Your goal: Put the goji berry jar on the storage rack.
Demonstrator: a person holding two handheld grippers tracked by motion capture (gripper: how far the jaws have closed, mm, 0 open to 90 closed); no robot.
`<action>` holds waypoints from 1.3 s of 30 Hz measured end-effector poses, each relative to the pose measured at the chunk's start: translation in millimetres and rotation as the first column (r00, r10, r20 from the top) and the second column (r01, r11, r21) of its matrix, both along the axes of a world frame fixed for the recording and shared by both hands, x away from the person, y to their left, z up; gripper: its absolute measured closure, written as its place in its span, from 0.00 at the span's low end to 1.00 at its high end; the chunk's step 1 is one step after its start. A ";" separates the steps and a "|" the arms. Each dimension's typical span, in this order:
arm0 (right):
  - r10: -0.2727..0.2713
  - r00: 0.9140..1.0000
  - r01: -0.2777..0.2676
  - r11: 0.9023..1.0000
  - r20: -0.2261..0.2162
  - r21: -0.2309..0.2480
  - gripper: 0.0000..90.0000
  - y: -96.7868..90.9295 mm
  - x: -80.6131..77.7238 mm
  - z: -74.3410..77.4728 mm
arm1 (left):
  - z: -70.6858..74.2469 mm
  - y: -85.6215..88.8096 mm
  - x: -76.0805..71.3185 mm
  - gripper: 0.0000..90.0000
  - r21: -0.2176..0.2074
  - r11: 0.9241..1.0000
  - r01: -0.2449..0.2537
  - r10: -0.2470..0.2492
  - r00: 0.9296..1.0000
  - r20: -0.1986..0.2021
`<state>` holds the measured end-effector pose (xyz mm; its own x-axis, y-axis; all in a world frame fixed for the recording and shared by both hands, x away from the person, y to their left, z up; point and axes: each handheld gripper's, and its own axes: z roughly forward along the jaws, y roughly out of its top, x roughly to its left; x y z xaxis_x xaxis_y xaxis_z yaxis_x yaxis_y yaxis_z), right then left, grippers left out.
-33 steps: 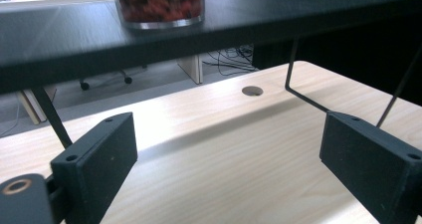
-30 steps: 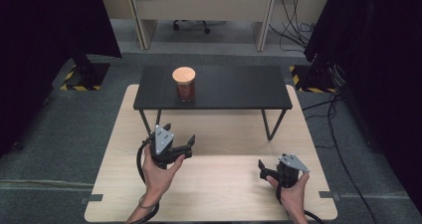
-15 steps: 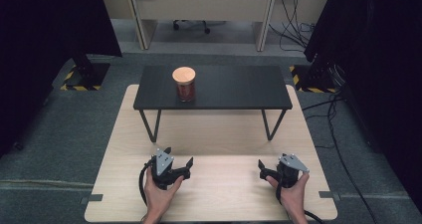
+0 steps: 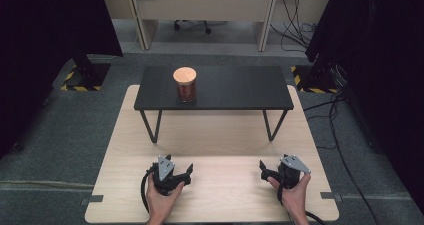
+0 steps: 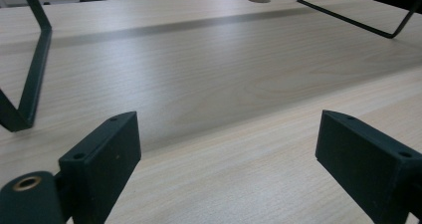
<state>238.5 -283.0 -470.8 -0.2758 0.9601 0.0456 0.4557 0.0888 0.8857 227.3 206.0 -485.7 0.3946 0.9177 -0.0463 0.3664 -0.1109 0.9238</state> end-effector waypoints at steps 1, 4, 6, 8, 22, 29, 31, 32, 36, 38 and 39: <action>0.000 1.000 0.000 1.000 -0.001 -0.001 0.02 0.2 0.1 0.2 | 0.2 -0.2 0.0 0.11 0.002 1.000 0.002 -0.002 1.000 0.000; 0.000 1.000 0.000 1.000 0.001 -0.001 0.02 0.1 -0.2 -0.1 | 0.4 -1.5 -0.5 0.11 0.004 1.000 -0.002 0.002 1.000 -0.002; 0.000 1.000 0.000 1.000 0.000 0.001 0.02 -0.1 -0.1 -0.1 | -0.1 -2.2 -1.3 0.11 0.002 1.000 -0.005 0.005 1.000 0.001; 0.001 1.000 -0.001 1.000 0.001 0.000 0.02 0.0 -0.1 -0.1 | -0.2 -2.6 -1.9 0.11 -0.001 1.000 -0.007 0.007 1.000 0.001; 0.000 1.000 0.000 1.000 0.004 -0.003 0.02 0.6 -0.7 -0.3 | 1.0 -3.8 -2.3 0.11 0.006 1.000 -0.007 0.007 1.000 -0.006; -0.001 1.000 0.001 1.000 0.003 -0.006 0.02 1.1 -0.6 -0.2 | 1.2 -3.0 -1.4 0.11 -0.001 1.000 -0.008 0.008 1.000 -0.012; 0.000 1.000 0.000 1.000 0.003 -0.008 0.02 1.3 -0.6 -0.1 | 1.3 -3.5 -1.5 0.11 0.000 1.000 -0.010 0.010 1.000 -0.012; 0.001 1.000 -0.001 1.000 0.003 -0.008 0.02 1.3 -0.6 -0.1 | 1.3 -3.5 -1.5 0.11 0.000 1.000 -0.010 0.010 1.000 -0.012; 0.002 1.000 -0.002 1.000 0.002 -0.005 0.02 0.5 -0.3 0.0 | 1.4 -3.1 -1.3 0.11 -0.002 1.000 -0.010 0.010 1.000 -0.013; 0.002 1.000 -0.002 1.000 0.002 -0.005 0.02 0.6 -0.3 0.0 | 1.6 -3.2 -1.1 0.11 -0.001 1.000 -0.010 0.010 1.000 -0.015; 0.003 1.000 -0.003 1.000 0.002 -0.006 0.02 0.6 -0.2 0.0 | 1.7 -3.3 -1.0 0.11 0.000 1.000 -0.009 0.009 1.000 -0.015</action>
